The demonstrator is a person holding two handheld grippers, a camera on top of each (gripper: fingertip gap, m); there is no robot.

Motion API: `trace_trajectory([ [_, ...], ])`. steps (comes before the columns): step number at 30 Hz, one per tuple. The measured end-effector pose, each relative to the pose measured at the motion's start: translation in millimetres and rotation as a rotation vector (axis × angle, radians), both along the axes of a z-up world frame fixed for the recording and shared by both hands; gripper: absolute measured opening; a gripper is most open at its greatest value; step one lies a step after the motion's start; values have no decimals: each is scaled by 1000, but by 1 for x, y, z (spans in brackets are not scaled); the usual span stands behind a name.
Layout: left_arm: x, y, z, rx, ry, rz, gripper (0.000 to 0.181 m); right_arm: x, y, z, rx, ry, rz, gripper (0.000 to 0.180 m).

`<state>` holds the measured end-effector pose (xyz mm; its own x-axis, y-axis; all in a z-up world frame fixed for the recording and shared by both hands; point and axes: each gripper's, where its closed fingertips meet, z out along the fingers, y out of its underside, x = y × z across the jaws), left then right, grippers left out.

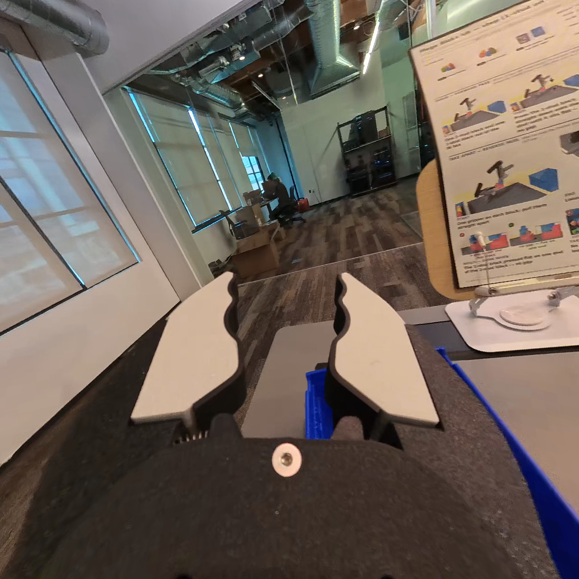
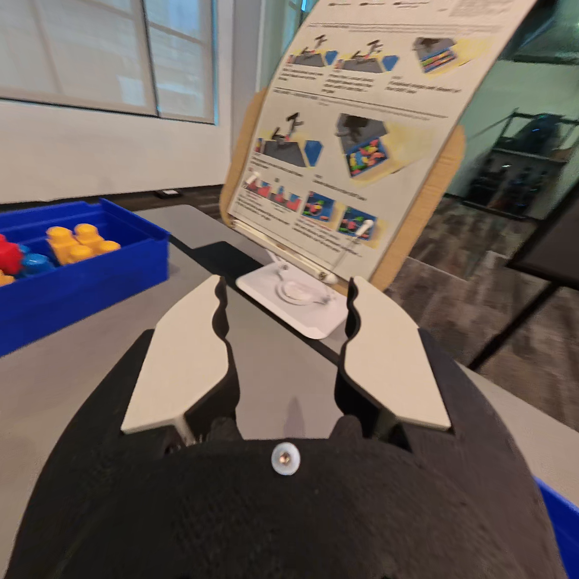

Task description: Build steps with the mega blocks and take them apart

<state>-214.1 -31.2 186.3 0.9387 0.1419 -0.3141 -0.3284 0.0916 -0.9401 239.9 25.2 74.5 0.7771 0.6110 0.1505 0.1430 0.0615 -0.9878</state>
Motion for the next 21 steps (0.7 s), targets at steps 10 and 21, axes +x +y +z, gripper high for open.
trace_trajectory([
  [10,69,21,-58,-301,167,-242,53,-32,-14,-28,-2,-84,78,73],
  [21,119,-88,-204,-839,640,-1013,41,-36,-17,-31,-16,-194,145,73],
])
